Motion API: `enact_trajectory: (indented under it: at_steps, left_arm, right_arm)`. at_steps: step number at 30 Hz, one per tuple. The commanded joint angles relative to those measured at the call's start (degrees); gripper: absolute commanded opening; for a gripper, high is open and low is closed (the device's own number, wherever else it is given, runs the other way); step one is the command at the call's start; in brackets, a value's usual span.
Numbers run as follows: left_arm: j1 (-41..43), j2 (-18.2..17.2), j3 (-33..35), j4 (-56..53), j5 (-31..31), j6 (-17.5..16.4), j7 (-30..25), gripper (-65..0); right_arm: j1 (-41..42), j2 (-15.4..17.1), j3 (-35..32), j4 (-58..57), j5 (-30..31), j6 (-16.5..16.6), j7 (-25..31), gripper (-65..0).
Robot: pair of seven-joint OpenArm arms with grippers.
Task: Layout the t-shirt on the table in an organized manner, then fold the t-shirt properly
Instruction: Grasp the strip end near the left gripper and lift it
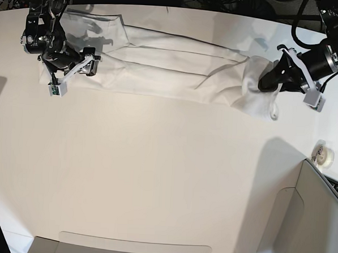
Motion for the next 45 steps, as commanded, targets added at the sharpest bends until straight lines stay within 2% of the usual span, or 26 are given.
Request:
enact_trajectory:
  at_steps: [1,8,13,16,21,26,30,34,38,45]
  left_arm:
    - [-1.0,0.5,0.6,0.8,-3.3,0.1,-1.6,-65.0]
    - [-6.3,4.5,8.9,0.7,-3.1,0.4,-1.6,-65.0]
    - [-9.2,6.7,17.5,0.7,-3.1,5.7,-1.6,-65.0]
    - [-9.6,6.8,22.6,0.6,-3.0,7.7,-1.6,-65.0]
    - [-9.6,6.8,28.2,0.1,-2.9,7.7,-1.6,-65.0]
    - [-11.2,8.3,35.9,-0.8,6.4,7.7,-4.4,-65.0]
    - [-12.8,10.1,42.7,-2.1,13.0,7.7,-6.1,-65.0]
    - [-15.0,10.8,47.1,-6.0,17.7,7.7,-9.0,-65.0]
    - [-16.9,10.7,50.2,-11.3,20.0,7.7,-12.0,-64.8]
    - [-16.6,10.8,50.7,-13.2,20.4,7.6,-13.8,-59.2]
  right_arm:
    - [-0.3,0.3,0.1,0.1,-0.5,-0.1,-1.7,-28.7]
    - [-0.2,-1.0,0.4,6.2,-0.2,-0.1,-1.7,-28.7]
    - [0.0,-1.2,0.9,10.9,0.6,-0.2,-1.7,-28.7]
    - [0.0,-1.2,3.5,10.8,4.7,-0.2,-1.7,-28.7]
    - [0.3,-1.2,9.4,10.8,13.6,-0.2,-1.7,-28.7]
    - [0.3,-0.5,15.9,10.8,17.9,-0.2,-1.8,-28.7]
    - [0.1,1.2,19.0,10.8,18.7,-0.2,-1.8,-28.7]
    - [-0.4,1.2,21.5,10.8,18.7,-0.2,-1.9,-28.7]
    - [-1.8,1.2,23.7,10.8,18.7,-0.1,-1.9,-28.7]
    - [-2.6,1.3,24.9,10.8,18.7,-0.1,-1.9,-28.7]
